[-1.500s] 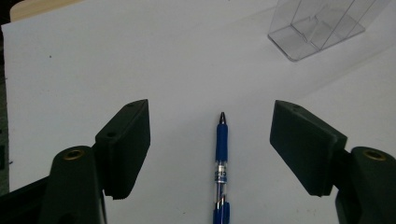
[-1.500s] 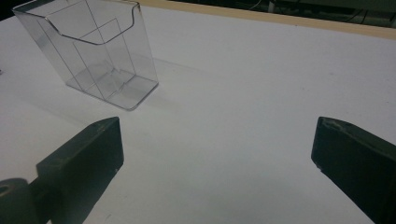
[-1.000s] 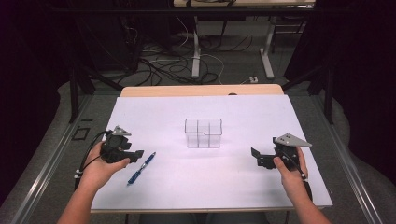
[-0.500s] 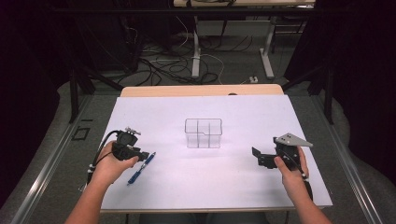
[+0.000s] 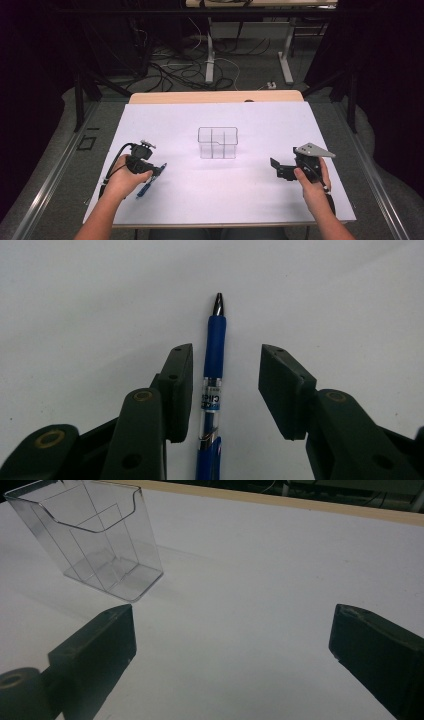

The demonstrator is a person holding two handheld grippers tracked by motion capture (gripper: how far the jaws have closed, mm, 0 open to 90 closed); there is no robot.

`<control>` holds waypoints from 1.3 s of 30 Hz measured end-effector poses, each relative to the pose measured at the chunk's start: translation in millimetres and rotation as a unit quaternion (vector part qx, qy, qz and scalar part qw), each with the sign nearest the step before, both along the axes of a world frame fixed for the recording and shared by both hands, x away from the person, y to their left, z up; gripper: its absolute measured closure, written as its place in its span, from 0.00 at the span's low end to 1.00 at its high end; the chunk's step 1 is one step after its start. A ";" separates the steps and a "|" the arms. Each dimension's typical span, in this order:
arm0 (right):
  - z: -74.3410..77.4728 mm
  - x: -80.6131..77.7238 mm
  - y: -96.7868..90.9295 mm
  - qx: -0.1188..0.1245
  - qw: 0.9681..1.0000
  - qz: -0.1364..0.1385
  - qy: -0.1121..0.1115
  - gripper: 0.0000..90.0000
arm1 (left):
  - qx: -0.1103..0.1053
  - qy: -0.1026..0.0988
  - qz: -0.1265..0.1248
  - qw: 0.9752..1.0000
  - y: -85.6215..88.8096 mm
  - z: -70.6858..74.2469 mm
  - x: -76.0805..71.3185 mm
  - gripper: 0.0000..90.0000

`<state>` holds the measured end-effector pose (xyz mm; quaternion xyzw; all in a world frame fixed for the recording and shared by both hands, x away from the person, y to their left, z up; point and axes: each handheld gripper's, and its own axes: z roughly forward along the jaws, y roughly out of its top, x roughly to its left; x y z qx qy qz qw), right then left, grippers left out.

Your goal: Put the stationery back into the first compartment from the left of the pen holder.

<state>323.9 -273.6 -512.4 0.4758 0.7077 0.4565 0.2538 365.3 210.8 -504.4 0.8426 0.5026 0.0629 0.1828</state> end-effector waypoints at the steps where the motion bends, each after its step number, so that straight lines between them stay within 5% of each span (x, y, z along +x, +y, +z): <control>1: 0.0 0.0 0.0 0.000 1.000 0.000 0.000 0.05 | 0.000 0.000 0.000 1.000 0.0 0.0 0.0 0.65; 22: -0.9 1.1 -2.7 -0.007 1.000 0.005 0.002 0.05 | 0.025 0.044 0.001 0.999 -5.5 -22.0 -0.3 0.72; 39: -1.7 0.9 -3.3 -0.008 1.000 0.006 0.003 0.05 | 0.034 0.045 0.007 0.998 -4.2 -24.3 3.0 0.82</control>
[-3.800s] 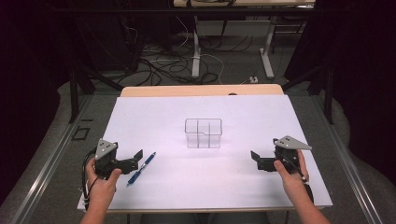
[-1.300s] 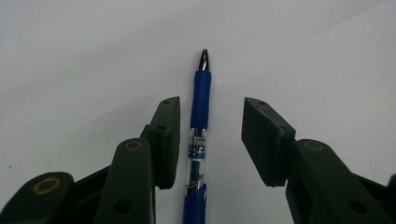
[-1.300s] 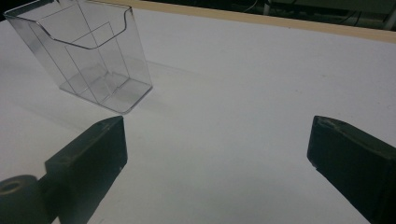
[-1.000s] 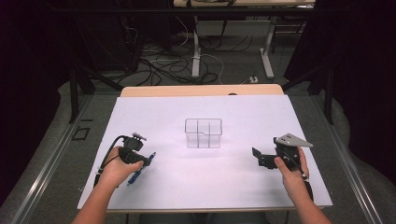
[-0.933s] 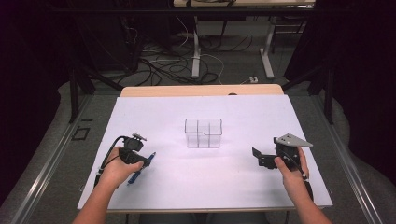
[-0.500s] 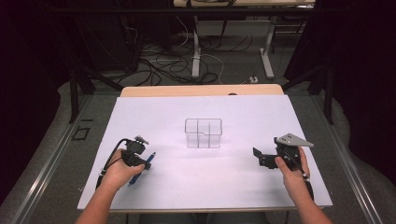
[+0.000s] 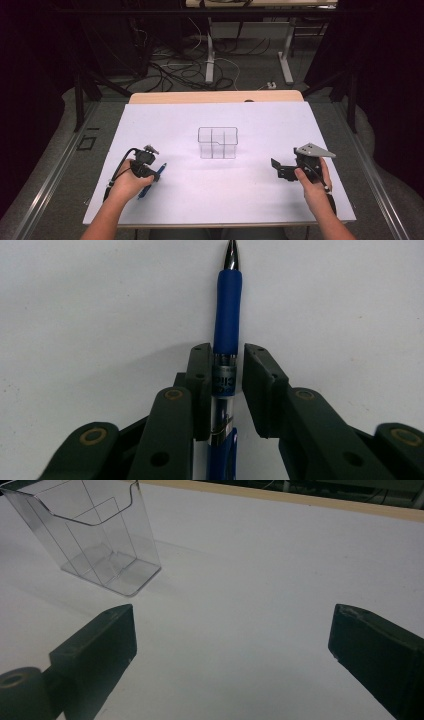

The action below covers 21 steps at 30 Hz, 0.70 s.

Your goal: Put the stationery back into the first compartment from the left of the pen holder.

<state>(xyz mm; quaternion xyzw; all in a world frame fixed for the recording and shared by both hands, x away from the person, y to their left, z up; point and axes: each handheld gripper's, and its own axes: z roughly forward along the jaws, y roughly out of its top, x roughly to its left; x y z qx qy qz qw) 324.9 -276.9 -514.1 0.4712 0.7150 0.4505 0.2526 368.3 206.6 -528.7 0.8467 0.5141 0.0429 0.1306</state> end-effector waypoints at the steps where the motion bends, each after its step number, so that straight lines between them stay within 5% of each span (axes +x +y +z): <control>1: 0.0 -0.1 -0.2 0.000 1.000 0.000 0.000 0.05 | 0.001 -0.001 -0.001 1.000 0.0 0.0 -0.1 0.83; 21: -1.7 0.0 -1.7 -0.003 1.000 -0.002 0.003 0.07 | 0.002 0.011 0.016 1.000 -1.3 1.2 2.7 0.88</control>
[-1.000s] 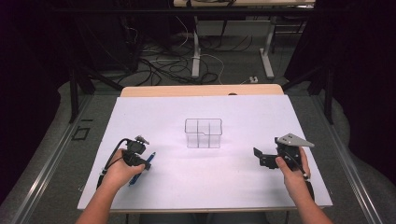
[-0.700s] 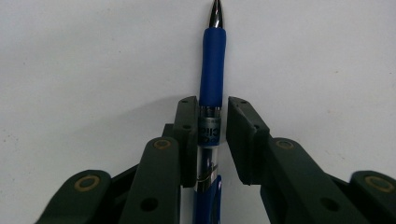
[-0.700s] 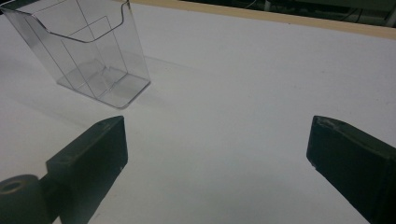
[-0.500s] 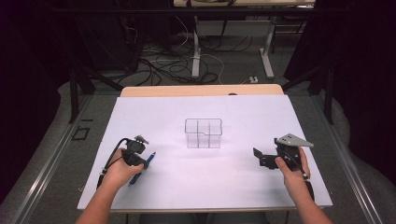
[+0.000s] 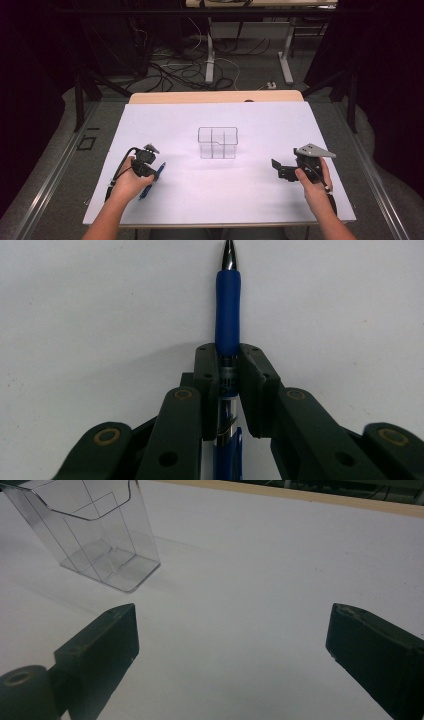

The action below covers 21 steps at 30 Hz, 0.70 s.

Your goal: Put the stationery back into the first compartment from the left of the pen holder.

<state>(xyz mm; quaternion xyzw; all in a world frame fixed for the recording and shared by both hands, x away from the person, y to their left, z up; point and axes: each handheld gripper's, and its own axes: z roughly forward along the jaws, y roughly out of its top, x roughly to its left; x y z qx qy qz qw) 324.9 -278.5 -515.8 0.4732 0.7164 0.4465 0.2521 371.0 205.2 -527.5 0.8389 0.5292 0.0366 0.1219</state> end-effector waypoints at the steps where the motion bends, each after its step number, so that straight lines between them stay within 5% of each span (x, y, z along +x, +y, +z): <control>1: -0.1 0.1 0.0 0.000 1.000 0.000 0.000 0.07 | 0.000 -0.001 -0.002 1.000 0.7 0.0 0.3 0.88; 8: -0.1 -0.1 -1.4 0.000 1.000 0.000 0.004 0.07 | -0.027 0.004 -0.002 1.000 3.6 1.7 0.1 0.88; 21: -0.7 0.1 -3.3 -0.003 1.000 -0.003 0.000 0.08 | -0.075 -0.033 0.006 0.997 3.4 17.5 0.4 0.88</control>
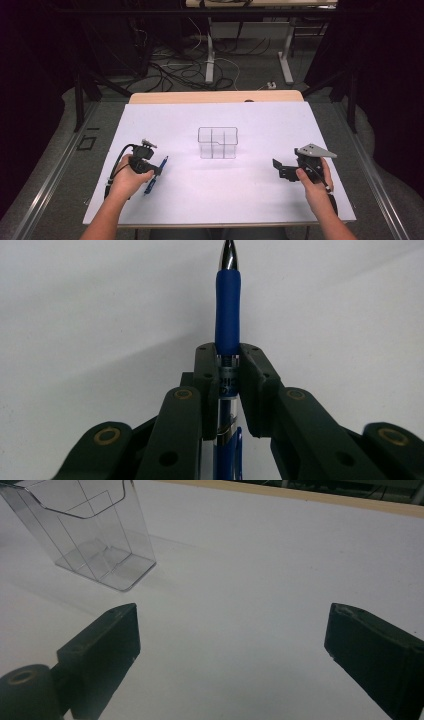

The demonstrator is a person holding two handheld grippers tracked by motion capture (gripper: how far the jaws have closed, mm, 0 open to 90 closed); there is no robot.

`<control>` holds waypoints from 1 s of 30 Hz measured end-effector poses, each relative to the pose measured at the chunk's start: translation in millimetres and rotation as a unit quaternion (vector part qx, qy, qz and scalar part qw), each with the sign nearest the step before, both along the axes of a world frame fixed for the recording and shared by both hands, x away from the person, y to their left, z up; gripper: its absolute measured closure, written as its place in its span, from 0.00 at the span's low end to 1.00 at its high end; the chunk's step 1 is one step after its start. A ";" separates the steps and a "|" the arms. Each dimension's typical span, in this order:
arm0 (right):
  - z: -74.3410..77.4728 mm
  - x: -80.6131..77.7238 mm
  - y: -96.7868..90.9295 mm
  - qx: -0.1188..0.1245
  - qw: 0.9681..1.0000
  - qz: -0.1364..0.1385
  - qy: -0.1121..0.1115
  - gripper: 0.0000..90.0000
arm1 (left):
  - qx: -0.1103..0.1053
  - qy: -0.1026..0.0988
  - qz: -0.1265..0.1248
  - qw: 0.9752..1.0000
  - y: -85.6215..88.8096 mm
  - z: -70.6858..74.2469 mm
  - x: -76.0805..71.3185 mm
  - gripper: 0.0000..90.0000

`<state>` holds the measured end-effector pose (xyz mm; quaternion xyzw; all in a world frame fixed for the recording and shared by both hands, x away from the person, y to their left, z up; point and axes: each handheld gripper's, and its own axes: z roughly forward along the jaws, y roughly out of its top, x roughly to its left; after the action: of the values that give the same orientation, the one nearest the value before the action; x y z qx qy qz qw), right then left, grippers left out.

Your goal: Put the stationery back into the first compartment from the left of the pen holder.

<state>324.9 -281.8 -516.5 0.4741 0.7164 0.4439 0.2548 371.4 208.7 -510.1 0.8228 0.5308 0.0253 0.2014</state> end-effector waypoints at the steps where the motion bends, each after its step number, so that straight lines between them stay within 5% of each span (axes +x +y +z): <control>1: 0.1 0.0 -0.5 0.001 1.000 0.002 0.002 0.08 | -0.008 -0.007 0.001 1.000 0.4 3.3 0.5 0.88; 8: -0.5 0.2 0.0 -0.002 1.000 -0.001 0.001 0.08 | -0.041 -0.038 0.011 0.998 1.9 11.2 1.0 0.88; 16: -0.9 1.0 0.2 -0.007 1.000 -0.005 -0.003 0.08 | -0.089 -0.069 0.025 0.993 7.4 19.1 1.3 0.87; 24: -2.1 0.9 0.5 -0.009 1.000 -0.005 0.001 0.08 | -0.125 -0.097 0.038 0.987 11.8 27.4 1.8 0.87; 28: -2.5 0.9 0.8 -0.008 1.000 -0.004 0.002 0.08 | -0.140 -0.131 0.047 0.980 9.5 34.8 2.3 0.87; 30: -2.6 0.8 0.8 -0.009 1.000 -0.004 0.002 0.08 | -0.141 -0.133 0.045 0.980 9.6 37.2 2.6 0.87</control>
<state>325.8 -281.0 -519.1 0.4752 0.7191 0.4358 0.2593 374.0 218.2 -472.8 0.7507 0.5338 0.0685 0.3831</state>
